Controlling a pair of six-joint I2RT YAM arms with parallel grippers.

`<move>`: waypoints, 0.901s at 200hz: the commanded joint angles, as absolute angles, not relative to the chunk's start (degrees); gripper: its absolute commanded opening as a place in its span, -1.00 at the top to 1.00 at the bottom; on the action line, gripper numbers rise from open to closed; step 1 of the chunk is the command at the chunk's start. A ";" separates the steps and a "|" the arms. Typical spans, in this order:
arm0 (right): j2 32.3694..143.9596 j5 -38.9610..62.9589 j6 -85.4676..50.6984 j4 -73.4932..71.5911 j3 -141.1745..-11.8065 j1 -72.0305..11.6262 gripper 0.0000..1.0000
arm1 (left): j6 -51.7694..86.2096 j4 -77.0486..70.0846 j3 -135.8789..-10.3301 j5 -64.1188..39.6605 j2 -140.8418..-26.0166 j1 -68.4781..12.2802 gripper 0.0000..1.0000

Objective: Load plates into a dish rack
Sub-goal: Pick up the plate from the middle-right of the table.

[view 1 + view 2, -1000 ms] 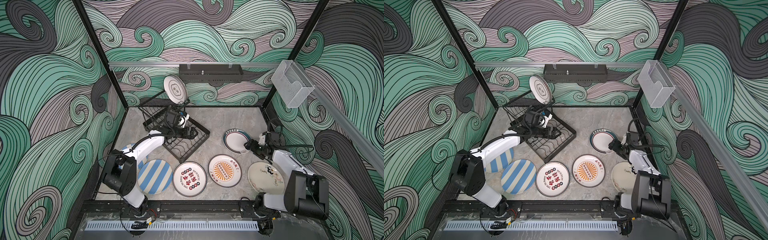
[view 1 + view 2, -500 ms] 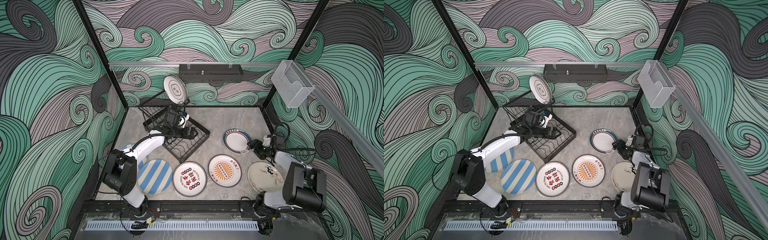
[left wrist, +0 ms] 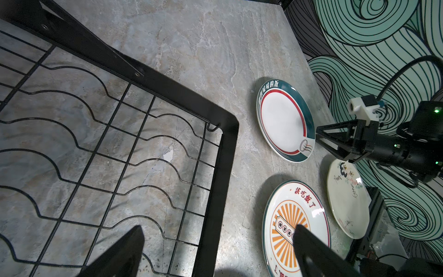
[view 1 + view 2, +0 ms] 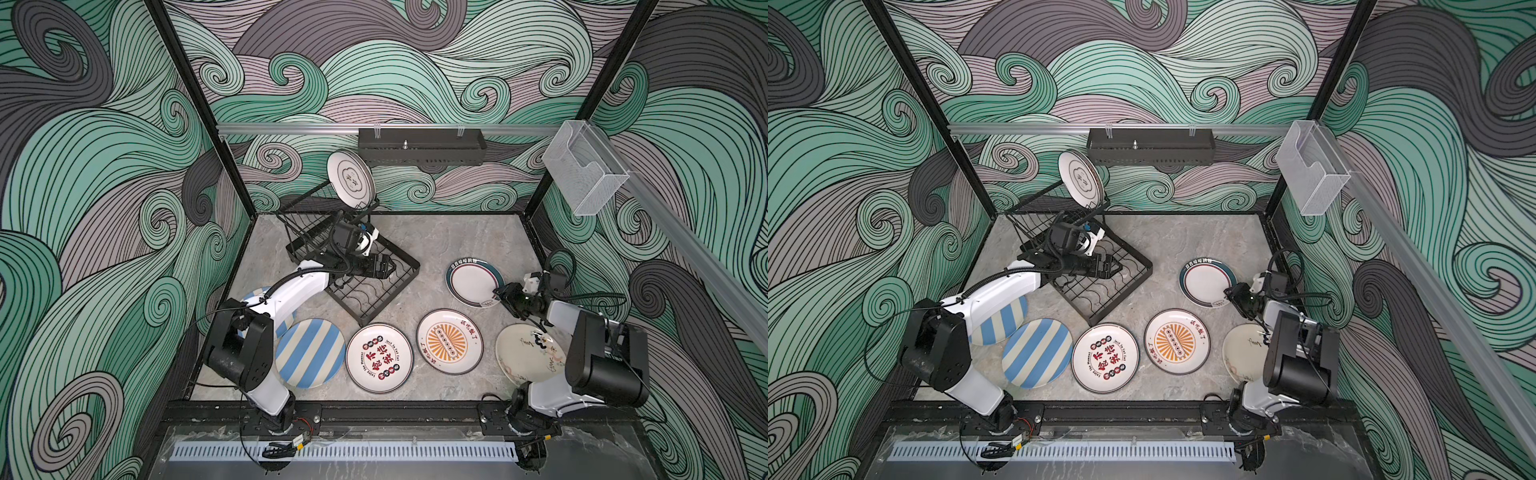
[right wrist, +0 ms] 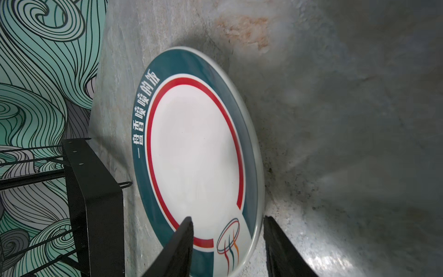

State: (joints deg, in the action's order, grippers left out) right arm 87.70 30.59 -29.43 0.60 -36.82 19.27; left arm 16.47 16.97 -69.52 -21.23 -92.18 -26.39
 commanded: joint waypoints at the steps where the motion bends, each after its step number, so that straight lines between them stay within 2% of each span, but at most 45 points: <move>1: 89.29 31.86 -30.38 -1.06 -36.64 19.59 0.03 | 15.87 18.05 -70.49 -20.96 -92.11 -26.28 -0.97; 35: 91.19 32.46 -31.16 -2.50 -36.39 19.89 0.03 | 15.77 17.98 -70.36 -20.96 -92.00 -26.20 -0.97; 78: 94.77 33.99 -32.89 -5.00 -36.40 20.07 0.13 | 15.66 18.10 -70.31 -20.92 -91.72 -26.10 -0.97; 143: 97.95 35.25 -34.11 -7.04 -36.50 20.32 0.47 | 15.38 18.53 -70.11 -20.56 -91.13 -26.02 -0.97; 169: 98.00 35.06 -33.78 -6.27 -36.97 20.33 0.70 | 15.41 18.03 -69.70 -20.57 -91.01 -26.02 -0.97; 180: 98.03 34.98 -33.54 -5.86 -37.17 20.33 0.72 | 15.40 18.29 -69.94 -20.57 -90.75 -25.93 -0.97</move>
